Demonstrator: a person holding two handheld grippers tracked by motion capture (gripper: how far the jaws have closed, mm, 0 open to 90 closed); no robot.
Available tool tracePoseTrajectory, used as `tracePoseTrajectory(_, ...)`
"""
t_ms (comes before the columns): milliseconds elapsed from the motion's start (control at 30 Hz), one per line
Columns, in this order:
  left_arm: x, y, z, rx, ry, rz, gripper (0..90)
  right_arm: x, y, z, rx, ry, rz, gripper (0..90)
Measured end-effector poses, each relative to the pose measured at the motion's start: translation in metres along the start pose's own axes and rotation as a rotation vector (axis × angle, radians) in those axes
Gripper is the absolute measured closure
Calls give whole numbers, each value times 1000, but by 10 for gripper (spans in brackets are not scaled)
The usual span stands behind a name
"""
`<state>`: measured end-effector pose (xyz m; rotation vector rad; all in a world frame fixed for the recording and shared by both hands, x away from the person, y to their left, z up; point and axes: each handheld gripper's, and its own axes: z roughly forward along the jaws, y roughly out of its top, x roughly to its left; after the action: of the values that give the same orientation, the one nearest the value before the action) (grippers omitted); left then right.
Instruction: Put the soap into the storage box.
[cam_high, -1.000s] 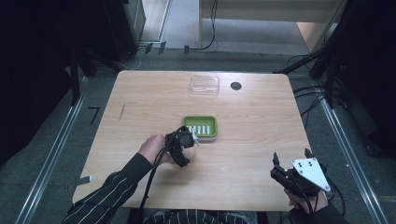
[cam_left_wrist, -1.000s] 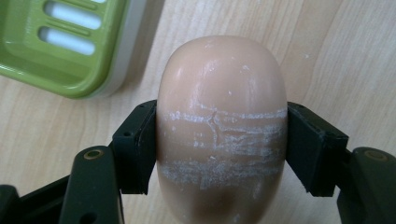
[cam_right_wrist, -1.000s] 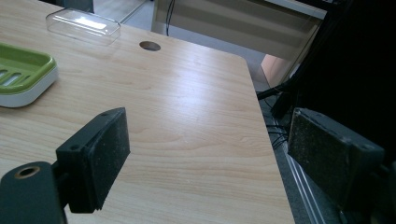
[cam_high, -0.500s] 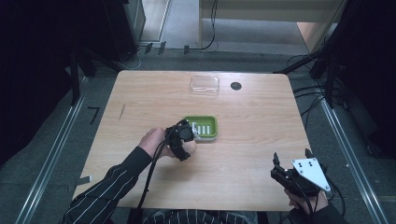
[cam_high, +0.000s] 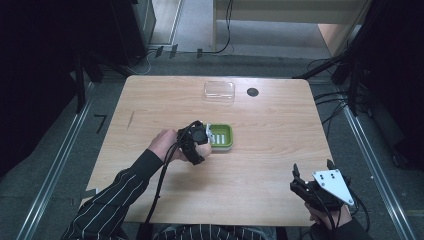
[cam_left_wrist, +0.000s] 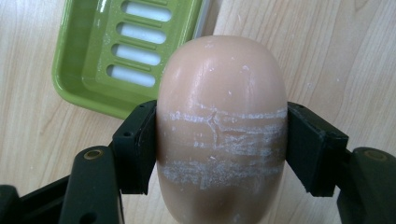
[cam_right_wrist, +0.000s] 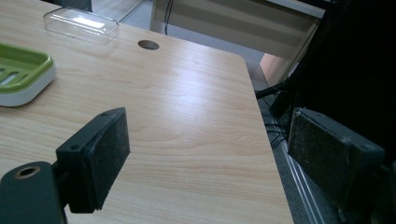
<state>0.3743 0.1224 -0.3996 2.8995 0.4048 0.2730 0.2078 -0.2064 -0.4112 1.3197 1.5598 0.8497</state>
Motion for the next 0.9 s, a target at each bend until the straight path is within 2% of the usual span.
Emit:
tracePoseTrajectory(300, 8, 4, -7, -19, 7, 22, 335, 0, 0, 0, 3, 3, -2, 136)
tracePoseTrajectory(633, 22, 5, -8, -22, 2, 18, 335, 0, 0, 0, 2, 2, 3, 136)
tracePoseTrajectory(900, 26, 10, -6, -17, 4, 51, 335, 0, 0, 1, 5, 3, -3, 136)
